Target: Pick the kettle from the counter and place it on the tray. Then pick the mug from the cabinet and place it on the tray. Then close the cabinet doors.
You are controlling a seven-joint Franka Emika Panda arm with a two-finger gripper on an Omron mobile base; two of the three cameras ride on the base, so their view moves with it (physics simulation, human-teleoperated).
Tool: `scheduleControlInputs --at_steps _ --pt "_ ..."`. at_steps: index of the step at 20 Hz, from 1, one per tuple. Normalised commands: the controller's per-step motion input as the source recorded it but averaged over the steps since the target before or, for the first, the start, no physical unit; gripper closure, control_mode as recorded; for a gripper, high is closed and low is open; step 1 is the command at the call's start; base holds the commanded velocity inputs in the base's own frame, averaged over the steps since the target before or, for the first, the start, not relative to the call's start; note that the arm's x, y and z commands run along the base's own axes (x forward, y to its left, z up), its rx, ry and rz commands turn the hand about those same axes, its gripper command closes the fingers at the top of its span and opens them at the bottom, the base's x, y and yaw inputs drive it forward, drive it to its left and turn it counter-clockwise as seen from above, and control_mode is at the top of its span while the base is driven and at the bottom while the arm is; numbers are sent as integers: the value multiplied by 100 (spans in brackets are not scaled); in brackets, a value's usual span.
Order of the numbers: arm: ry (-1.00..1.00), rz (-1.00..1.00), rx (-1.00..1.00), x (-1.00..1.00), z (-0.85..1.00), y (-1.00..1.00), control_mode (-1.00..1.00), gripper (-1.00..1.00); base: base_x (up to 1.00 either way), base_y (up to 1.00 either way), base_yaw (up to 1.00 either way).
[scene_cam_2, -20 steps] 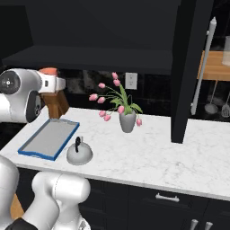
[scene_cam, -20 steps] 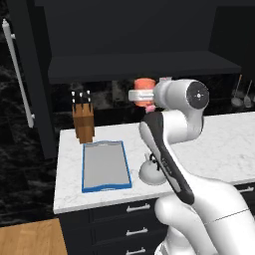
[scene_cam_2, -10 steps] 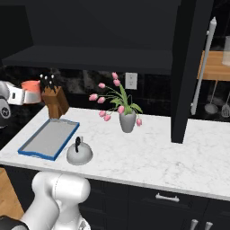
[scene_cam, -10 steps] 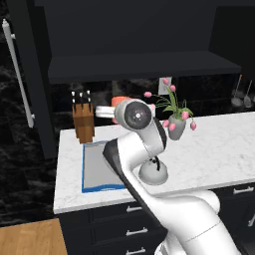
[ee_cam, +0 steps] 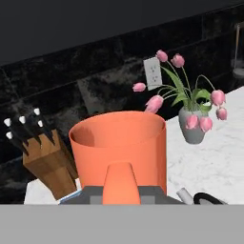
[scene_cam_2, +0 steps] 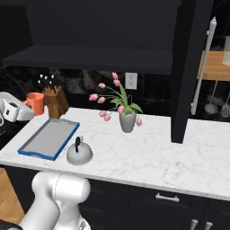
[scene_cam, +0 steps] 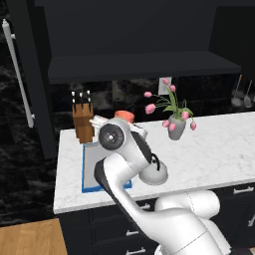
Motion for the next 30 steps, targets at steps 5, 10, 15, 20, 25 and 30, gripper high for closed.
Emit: scheduleControlInputs --at_steps 5,10,15,20,25,30 --pt "1 -28 6 6 -33 10 -100 100 0 0 0" --pt "5 -24 0 13 -31 17 -100 100 0 0 0" --pt "5 -19 0 16 -29 14 -100 100 0 0 0" --pt "0 -13 0 29 -41 24 -100 100 0 0 0" --pt "0 -3 0 37 -43 5 -100 100 0 0 0" --pt "0 0 0 40 -38 0 -100 100 0 0 0"
